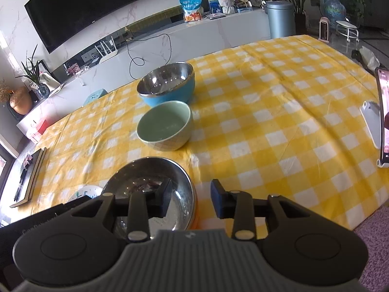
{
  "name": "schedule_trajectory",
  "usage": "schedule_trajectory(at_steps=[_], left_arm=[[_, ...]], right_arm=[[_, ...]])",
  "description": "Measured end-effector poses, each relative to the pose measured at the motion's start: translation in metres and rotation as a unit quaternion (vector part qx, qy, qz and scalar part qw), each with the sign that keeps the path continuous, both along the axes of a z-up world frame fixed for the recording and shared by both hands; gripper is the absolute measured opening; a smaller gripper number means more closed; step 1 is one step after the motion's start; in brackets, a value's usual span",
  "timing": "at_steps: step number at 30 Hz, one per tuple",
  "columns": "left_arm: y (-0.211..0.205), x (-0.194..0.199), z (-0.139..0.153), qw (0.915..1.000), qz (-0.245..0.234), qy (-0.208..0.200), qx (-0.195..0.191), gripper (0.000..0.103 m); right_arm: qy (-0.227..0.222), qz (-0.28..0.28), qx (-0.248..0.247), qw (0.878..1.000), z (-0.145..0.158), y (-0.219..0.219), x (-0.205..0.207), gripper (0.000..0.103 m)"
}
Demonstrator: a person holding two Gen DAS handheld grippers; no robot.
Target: Organize plates and bowls
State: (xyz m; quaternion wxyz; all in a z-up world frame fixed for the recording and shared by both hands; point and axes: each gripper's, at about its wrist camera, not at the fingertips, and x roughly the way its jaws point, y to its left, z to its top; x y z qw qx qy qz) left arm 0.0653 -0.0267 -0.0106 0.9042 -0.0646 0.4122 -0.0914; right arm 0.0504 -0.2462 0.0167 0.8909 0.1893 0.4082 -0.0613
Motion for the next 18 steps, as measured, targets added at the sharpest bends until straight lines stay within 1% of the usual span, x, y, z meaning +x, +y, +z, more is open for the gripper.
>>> schedule_trajectory(at_steps=[5,9,14,18], left_arm=[[-0.004,0.011,0.011,0.9997,-0.013,-0.014,0.015,0.041],[-0.010,0.021,0.017,0.9995,-0.026,-0.012,0.016,0.041],[-0.021,0.036,0.024,0.9984,-0.047,-0.019,0.027,0.041],[-0.028,0.052,0.029,0.9974,-0.059,-0.023,0.035,0.041]], right_arm=[[-0.006,-0.001,-0.005,1.000,0.005,-0.003,0.006,0.035],[-0.014,-0.002,-0.017,1.000,0.013,-0.005,0.013,0.035],[-0.026,0.007,-0.033,0.999,0.022,-0.005,0.028,0.037],[-0.027,0.014,-0.039,0.999,0.023,-0.009,0.044,0.037]])
